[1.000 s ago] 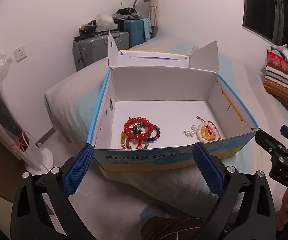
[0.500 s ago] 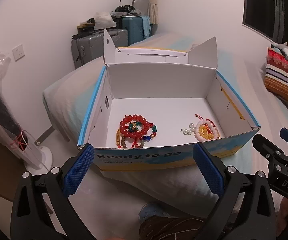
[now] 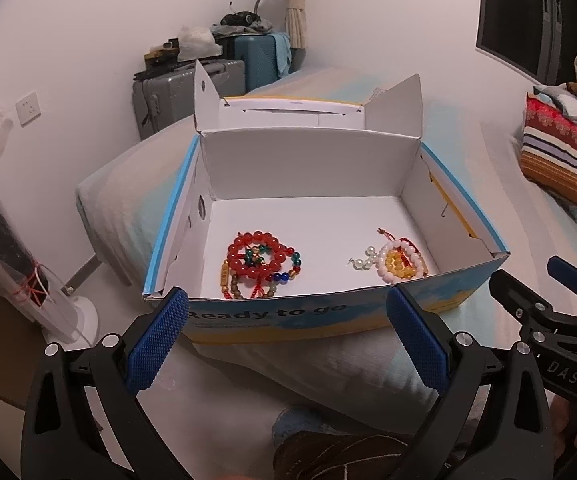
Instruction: Organize jewelry
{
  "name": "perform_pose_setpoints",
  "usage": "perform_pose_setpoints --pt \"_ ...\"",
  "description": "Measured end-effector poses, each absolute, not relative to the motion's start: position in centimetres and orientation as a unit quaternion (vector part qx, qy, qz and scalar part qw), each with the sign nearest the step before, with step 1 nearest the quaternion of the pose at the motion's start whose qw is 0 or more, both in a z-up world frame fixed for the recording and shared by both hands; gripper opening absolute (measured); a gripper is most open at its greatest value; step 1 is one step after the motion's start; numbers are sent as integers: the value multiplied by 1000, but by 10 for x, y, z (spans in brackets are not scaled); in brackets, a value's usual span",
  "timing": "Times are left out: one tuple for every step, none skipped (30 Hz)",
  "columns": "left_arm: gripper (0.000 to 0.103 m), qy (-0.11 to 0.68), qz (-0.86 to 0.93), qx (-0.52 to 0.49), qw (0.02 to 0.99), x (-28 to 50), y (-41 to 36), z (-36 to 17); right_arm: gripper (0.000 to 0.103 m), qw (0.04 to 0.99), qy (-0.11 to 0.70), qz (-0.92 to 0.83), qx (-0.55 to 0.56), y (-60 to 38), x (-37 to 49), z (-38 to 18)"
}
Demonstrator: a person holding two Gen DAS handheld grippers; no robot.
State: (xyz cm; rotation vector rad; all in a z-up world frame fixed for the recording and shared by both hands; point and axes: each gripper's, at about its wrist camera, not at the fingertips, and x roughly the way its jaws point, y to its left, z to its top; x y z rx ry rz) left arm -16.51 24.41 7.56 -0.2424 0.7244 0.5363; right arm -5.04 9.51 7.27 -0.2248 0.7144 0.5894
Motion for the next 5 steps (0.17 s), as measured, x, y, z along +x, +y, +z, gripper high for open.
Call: perform_pose_setpoints --pt "97 347 261 -114 894 -165 243 76 95 888 344 284 -108 95 -50 73" --pt "97 346 264 -112 893 -166 242 76 95 888 344 284 -108 95 -51 72" --pt "97 347 268 -110 892 -166 241 75 95 888 344 284 -108 95 -51 72" --pt "97 349 271 -110 890 -165 241 75 95 888 344 284 -108 95 -51 72" --pt "97 351 272 -111 889 -165 242 74 95 888 344 284 -108 95 -50 72"
